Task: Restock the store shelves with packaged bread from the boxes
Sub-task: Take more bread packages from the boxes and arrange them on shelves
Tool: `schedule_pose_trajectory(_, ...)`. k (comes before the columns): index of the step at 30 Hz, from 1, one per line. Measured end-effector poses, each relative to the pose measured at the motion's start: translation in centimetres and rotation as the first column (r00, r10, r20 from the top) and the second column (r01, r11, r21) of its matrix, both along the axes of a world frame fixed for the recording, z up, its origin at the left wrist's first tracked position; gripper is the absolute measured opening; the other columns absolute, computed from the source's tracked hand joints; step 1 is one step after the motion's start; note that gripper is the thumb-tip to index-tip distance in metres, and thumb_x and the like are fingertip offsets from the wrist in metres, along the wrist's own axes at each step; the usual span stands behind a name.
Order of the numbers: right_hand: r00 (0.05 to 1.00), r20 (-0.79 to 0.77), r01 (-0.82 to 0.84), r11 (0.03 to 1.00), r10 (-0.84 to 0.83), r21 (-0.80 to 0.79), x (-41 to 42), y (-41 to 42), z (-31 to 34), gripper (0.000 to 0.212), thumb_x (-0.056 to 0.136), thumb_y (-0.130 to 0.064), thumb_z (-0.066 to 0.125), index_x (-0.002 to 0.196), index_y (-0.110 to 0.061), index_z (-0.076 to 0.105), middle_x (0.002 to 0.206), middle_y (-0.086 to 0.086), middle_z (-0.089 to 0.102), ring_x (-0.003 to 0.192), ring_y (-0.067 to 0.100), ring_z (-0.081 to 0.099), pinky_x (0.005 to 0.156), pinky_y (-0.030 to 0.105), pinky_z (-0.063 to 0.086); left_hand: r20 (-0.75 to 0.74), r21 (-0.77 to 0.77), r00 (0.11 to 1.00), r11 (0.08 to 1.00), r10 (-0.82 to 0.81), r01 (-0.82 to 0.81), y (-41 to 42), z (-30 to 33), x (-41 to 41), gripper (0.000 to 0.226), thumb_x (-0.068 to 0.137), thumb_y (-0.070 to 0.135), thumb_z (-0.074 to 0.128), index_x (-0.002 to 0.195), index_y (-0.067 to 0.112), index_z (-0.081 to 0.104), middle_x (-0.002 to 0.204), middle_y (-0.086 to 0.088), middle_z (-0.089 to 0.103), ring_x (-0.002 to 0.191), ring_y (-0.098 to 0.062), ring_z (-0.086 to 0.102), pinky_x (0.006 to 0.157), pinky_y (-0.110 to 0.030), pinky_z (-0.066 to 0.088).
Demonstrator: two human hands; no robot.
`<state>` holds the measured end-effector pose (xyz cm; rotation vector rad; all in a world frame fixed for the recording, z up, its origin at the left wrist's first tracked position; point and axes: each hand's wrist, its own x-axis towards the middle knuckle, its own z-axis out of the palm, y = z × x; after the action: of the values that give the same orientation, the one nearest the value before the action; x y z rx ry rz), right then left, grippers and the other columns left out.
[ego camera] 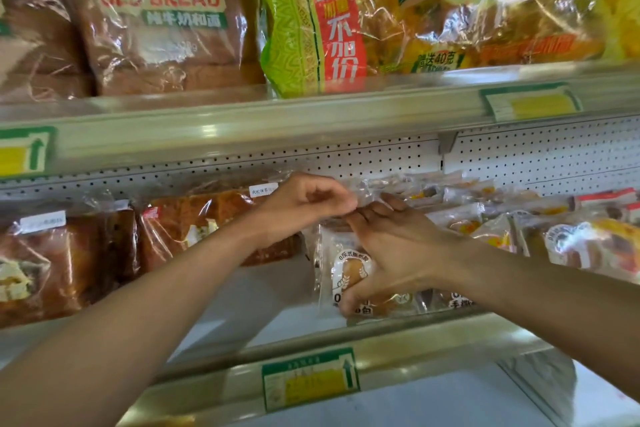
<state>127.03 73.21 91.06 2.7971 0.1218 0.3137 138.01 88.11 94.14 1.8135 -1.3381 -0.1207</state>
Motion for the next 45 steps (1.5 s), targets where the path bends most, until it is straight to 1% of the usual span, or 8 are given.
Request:
schedule_pose_trajectory(6, 0.999, -0.026, -0.031, 0.999, 0.032, 0.023, -0.4, 0.1, 0.0, 0.110, 0.061, -0.097, 0.038, 0.148, -0.031, 0.026, 0.126, 0.006, 0.050, 0.116, 0.026, 0.047, 0.108, 0.045, 0.034, 0.040, 0.058, 0.985, 0.984, 0.169, -0.171, 2.6, -2.8, -1.4, 0.028, 0.068, 0.040, 0.079, 0.093, 0.031, 0.071, 0.095, 0.024, 0.070, 0.087, 0.007, 0.064, 0.079, -0.020, 0.045)
schedule_pose_trajectory(10, 0.993, -0.088, -0.074, 0.995, 0.079, 0.061, -1.7, -0.5, 0.9, 0.115, 0.063, -0.090, 0.051, 0.151, -0.026, 0.014, 0.140, 0.004, 0.044, 0.124, 0.019, 0.042, 0.114, 0.039, 0.023, 0.044, 0.018, 0.971, 0.972, 0.235, -0.236, 2.8, -4.0, -2.1, 0.021, 0.074, 0.026, 0.082, 0.088, 0.020, 0.067, 0.086, 0.017, 0.069, 0.080, 0.007, 0.062, 0.071, -0.010, 0.043)
schedule_pose_trajectory(17, 0.997, -0.038, -0.068, 0.997, 0.069, 0.022, -3.0, -1.9, 1.5, 0.119, 0.056, -0.087, 0.061, 0.142, -0.015, 0.023, 0.123, 0.002, 0.056, 0.119, 0.020, 0.046, 0.111, 0.038, 0.027, 0.067, 0.063, 0.944, 0.942, 0.325, -0.329, 3.3, -4.6, -3.6, 0.034, 0.057, 0.056, 0.082, 0.070, 0.034, 0.059, 0.131, 0.030, 0.054, 0.124, -0.003, 0.051, 0.111, -0.049, 0.037)
schedule_pose_trajectory(22, 0.996, 0.044, -0.080, 0.997, 0.079, 0.010, -2.4, -2.1, 0.8, 0.115, 0.055, -0.084, 0.065, 0.140, -0.016, 0.028, 0.135, 0.002, 0.046, 0.123, 0.021, 0.043, 0.104, 0.039, 0.037, 0.058, -0.017, 0.895, 0.897, 0.443, -0.442, 3.1, -4.2, -4.1, 0.043, 0.063, 0.046, 0.088, 0.087, 0.029, 0.057, 0.130, 0.014, 0.056, 0.110, -0.026, 0.061, 0.092, -0.044, 0.053)
schedule_pose_trajectory(26, 0.996, 0.026, -0.089, 0.996, 0.088, 0.003, -2.3, -2.2, 0.4, 0.117, 0.061, -0.085, 0.060, 0.147, -0.015, 0.023, 0.141, 0.003, 0.036, 0.131, 0.023, 0.035, 0.110, 0.042, 0.029, 0.097, 0.238, 0.901, 0.870, 0.422, -0.433, 3.1, -4.8, -5.3, 0.105, 0.056, 0.039, 0.093, 0.141, 0.039, 0.030, 0.133, 0.018, 0.043, 0.117, -0.007, 0.047, 0.099, -0.028, 0.042)
schedule_pose_trajectory(36, 0.995, -0.018, -0.096, 0.994, 0.096, 0.048, -1.8, -2.9, 0.4, 0.121, 0.056, -0.085, 0.063, 0.149, -0.020, 0.019, 0.143, 0.003, 0.034, 0.130, 0.023, 0.037, 0.110, 0.046, 0.030, 0.045, 0.143, 0.908, 0.897, 0.416, -0.418, 2.7, -4.8, -5.7, 0.104, 0.060, 0.044, 0.088, 0.146, 0.039, 0.030, 0.147, 0.013, 0.035, 0.133, -0.009, 0.032, 0.107, -0.031, 0.032)
schedule_pose_trajectory(41, 0.983, 0.036, -0.183, 0.959, 0.179, 0.216, -3.4, -3.8, 1.1, 0.123, 0.058, -0.078, 0.070, 0.153, -0.029, 0.011, 0.155, -0.006, 0.016, 0.141, 0.017, 0.021, 0.115, 0.044, 0.020, 0.251, 0.125, 0.822, 0.825, 0.512, -0.552, 2.1, -4.3, -6.5, 0.107, 0.063, 0.045, 0.089, 0.149, 0.036, 0.026, 0.153, 0.005, 0.031, 0.138, -0.014, 0.029, 0.111, -0.037, 0.033)
schedule_pose_trajectory(45, 0.980, 0.073, -0.199, 0.895, 0.185, 0.399, -6.0, -8.2, 2.6, 0.121, 0.061, -0.069, 0.075, 0.154, -0.034, 0.005, 0.158, -0.016, 0.000, 0.145, 0.010, 0.007, 0.118, 0.039, 0.011, 0.598, 0.087, 0.668, 0.793, 0.442, -0.602, 0.9, -4.2, -8.6, 0.098, 0.077, 0.055, 0.075, 0.153, 0.034, 0.018, 0.158, 0.009, 0.017, 0.147, -0.011, 0.011, 0.124, -0.045, 0.004)
